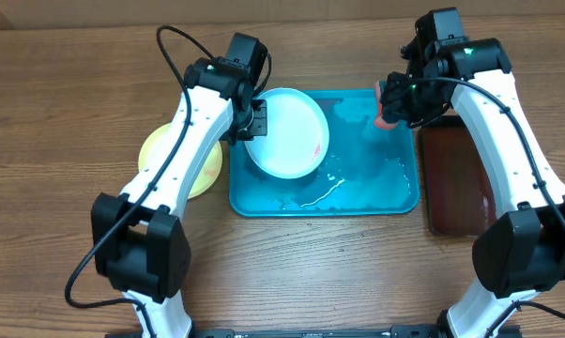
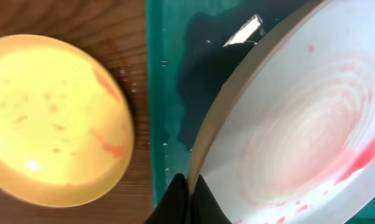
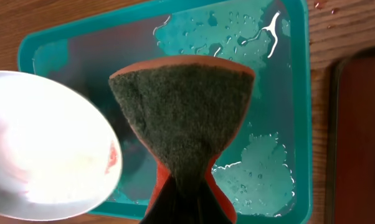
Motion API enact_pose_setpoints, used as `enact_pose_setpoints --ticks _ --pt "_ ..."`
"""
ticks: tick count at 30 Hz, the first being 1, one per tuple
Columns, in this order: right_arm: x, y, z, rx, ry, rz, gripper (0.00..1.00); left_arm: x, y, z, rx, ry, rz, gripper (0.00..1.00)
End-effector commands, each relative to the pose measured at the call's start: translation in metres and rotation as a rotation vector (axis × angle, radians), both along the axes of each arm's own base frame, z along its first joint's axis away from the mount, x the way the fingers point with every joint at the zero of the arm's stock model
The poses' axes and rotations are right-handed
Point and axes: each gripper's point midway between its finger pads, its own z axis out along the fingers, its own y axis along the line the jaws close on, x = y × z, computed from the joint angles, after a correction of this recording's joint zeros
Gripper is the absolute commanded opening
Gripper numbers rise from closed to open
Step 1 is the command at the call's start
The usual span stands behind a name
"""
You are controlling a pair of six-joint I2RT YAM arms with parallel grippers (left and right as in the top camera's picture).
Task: Clean dirty plates on tray and stack at the side
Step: 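Lift the sponge away and tilt the white plate up with the left gripper, then raise the white plate upright with the left gripper to drain it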
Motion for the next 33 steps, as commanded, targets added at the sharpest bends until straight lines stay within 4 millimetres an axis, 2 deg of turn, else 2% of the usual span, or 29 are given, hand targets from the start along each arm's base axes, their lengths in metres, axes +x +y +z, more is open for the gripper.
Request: enact_pose_setpoints --ticks 1,9,16,22,26,30,33 --pt "0.004 -0.002 0.014 -0.005 -0.044 0.003 0.04 0.003 0.015 0.037 0.071 -0.107 0.007 0.04" --pt "0.004 -0.002 0.014 -0.005 -0.045 0.003 0.04 -0.002 0.033 0.047 0.155 -0.123 0.029 0.04" --pt "0.004 -0.002 0.014 -0.005 -0.044 0.003 0.04 -0.003 0.039 0.057 0.182 -0.149 0.039 0.04" --pt "0.004 -0.002 0.014 -0.005 -0.045 0.003 0.04 -0.009 0.053 0.092 0.214 -0.243 0.068 0.04" --pt "0.004 -0.002 0.014 -0.005 -0.045 0.003 0.04 -0.017 0.073 0.120 0.287 -0.318 0.108 0.04" --pt "0.004 -0.001 0.014 -0.005 -0.046 0.003 0.04 -0.025 0.093 0.136 0.377 -0.354 0.172 0.04" --pt "0.004 -0.001 0.014 -0.005 -0.046 0.003 0.04 -0.028 0.099 0.137 0.409 -0.347 0.181 0.04"
